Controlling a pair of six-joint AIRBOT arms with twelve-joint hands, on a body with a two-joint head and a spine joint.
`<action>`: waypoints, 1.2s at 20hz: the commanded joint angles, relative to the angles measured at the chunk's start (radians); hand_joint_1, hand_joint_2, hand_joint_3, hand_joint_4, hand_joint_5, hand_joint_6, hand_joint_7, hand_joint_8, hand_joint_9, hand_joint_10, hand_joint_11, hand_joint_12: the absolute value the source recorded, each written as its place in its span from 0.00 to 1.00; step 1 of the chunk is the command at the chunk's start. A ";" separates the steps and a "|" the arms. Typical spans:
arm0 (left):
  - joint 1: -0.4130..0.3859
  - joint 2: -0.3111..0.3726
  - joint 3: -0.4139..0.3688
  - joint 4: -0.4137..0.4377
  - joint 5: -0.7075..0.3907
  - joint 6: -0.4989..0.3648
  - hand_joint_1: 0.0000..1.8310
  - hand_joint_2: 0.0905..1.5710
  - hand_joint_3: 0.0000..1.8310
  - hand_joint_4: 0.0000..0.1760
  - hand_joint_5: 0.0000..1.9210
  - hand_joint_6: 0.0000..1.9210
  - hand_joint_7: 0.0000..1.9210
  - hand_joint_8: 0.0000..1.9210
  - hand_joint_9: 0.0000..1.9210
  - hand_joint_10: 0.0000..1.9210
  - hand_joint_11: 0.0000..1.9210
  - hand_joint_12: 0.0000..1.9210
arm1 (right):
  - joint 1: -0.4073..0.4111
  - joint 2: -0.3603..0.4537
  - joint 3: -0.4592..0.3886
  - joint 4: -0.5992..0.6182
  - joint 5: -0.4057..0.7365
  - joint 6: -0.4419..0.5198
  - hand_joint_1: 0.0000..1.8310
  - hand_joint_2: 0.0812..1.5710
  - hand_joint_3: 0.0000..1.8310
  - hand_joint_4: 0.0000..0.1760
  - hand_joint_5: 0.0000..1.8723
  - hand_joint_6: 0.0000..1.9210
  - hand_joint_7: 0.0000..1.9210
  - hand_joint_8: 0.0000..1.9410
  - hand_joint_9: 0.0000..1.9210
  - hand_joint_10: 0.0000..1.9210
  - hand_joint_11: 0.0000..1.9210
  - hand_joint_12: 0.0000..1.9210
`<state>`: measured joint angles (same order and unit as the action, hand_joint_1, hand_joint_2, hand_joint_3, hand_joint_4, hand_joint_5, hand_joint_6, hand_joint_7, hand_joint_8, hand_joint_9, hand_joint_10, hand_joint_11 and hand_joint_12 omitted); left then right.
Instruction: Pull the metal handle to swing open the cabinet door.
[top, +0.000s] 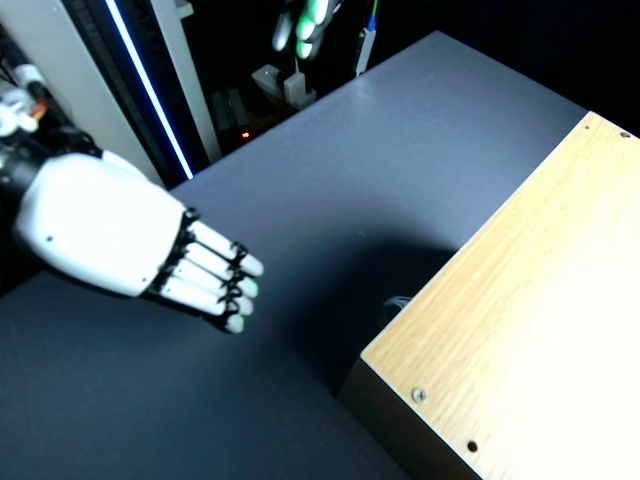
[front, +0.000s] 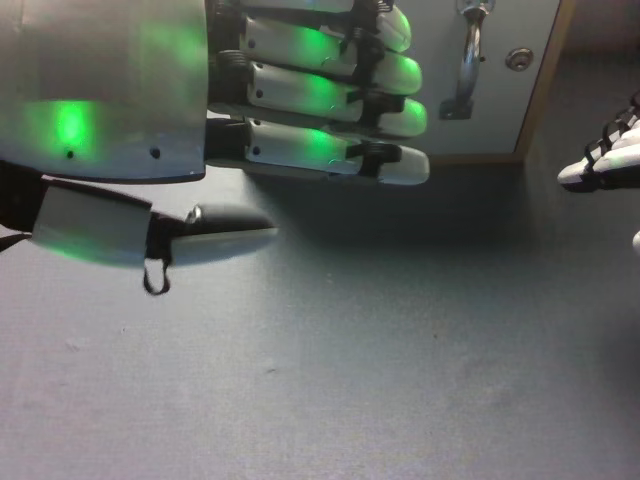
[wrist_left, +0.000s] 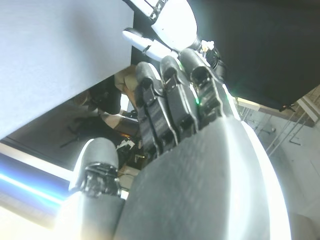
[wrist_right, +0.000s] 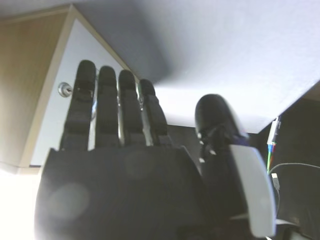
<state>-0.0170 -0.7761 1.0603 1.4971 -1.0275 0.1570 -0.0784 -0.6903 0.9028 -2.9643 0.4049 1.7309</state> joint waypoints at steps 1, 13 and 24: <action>-0.010 0.008 0.001 -0.097 -0.024 0.008 0.00 0.98 0.03 0.00 0.16 0.00 0.17 0.00 0.16 0.00 0.00 0.37 | -0.007 0.004 0.008 0.016 -0.140 0.001 0.00 0.90 0.02 0.00 0.08 0.00 0.08 0.00 0.08 0.00 0.00 0.24; -0.010 0.008 0.001 -0.097 -0.024 0.008 0.00 0.99 0.00 0.00 0.17 0.00 0.19 0.00 0.18 0.00 0.00 0.38 | -0.147 -0.078 0.136 0.345 -0.210 0.001 0.00 0.92 0.00 0.00 0.10 0.00 0.11 0.00 0.10 0.00 0.00 0.30; -0.010 0.008 0.001 -0.097 -0.024 0.008 0.00 0.99 0.00 0.00 0.17 0.00 0.18 0.00 0.18 0.00 0.00 0.39 | -0.175 -0.093 0.174 0.569 -0.228 0.010 0.00 0.93 0.00 0.00 0.11 0.01 0.12 0.00 0.11 0.00 0.00 0.32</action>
<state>-0.0170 -0.7761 1.0603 1.4998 -1.0256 0.1570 -0.2623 -0.7895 1.0748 -2.4092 0.2405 1.7325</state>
